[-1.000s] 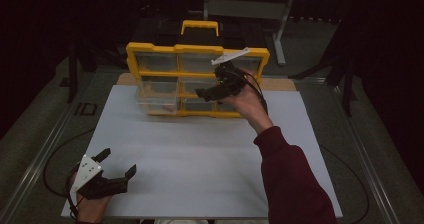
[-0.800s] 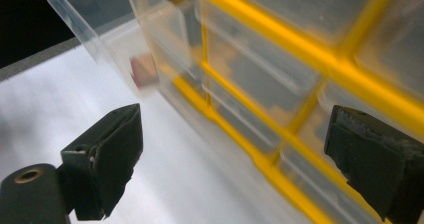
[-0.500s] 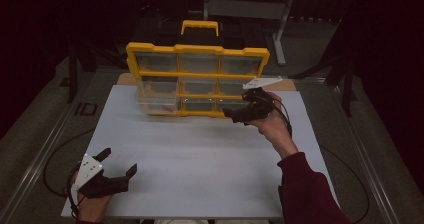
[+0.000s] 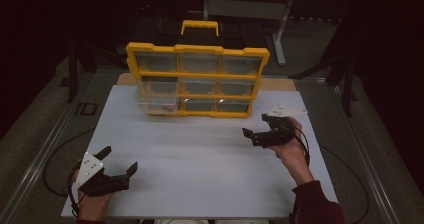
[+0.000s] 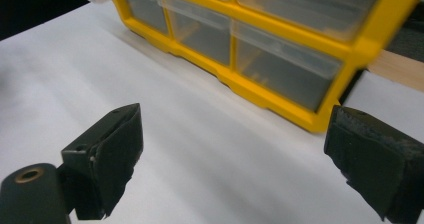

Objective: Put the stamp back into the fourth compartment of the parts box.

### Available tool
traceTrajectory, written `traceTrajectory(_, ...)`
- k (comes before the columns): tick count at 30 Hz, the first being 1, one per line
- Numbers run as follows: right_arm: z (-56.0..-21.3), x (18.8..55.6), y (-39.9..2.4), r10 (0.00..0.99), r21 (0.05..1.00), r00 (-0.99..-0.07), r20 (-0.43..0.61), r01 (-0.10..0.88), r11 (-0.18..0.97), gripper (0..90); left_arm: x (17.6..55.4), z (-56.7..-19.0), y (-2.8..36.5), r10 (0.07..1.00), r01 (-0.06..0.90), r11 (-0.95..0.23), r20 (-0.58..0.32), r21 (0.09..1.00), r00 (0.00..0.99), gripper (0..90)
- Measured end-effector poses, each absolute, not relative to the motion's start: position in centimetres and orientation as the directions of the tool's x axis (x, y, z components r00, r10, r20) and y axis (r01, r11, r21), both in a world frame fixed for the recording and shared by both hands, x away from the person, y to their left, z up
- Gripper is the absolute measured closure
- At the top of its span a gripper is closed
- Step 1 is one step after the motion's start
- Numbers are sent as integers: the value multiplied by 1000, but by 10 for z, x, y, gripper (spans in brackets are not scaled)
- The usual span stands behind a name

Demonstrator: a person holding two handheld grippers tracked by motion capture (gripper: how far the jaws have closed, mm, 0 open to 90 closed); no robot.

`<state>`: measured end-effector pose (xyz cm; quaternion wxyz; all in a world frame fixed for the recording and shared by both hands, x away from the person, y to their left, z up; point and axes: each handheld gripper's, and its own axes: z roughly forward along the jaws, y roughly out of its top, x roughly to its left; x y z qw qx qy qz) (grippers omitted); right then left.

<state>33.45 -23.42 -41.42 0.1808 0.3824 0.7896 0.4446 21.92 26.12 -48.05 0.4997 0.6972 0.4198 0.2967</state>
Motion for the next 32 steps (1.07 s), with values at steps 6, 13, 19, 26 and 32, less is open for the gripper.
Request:
traceTrajectory(6, -436, 305, -253, 775, 863, -629, 61, 423, 275, 90, 221, -480, 260, 879, 288, -148, -7, 946, 477, 0)
traceTrajectory(13, -464, 276, -271, 800, 881, -596, 67, 412, 233, 93, 222, -482, 260, 876, 297, -139, -23, 945, 482, 0)
traceTrajectory(19, -472, 259, -283, 815, 910, -574, 73, 373, 181, 94, 224, -483, 258, 870, 302, -149, -20, 942, 492, 0)
traceTrajectory(26, -480, 238, -290, 841, 944, -539, 48, 300, 139, 95, 224, -482, 257, 870, 294, -151, -15, 944, 493, 0)
traceTrajectory(32, -479, 232, -292, 853, 953, -520, 42, 278, 122, 94, 223, -484, 259, 877, 300, -150, -13, 942, 481, 0)
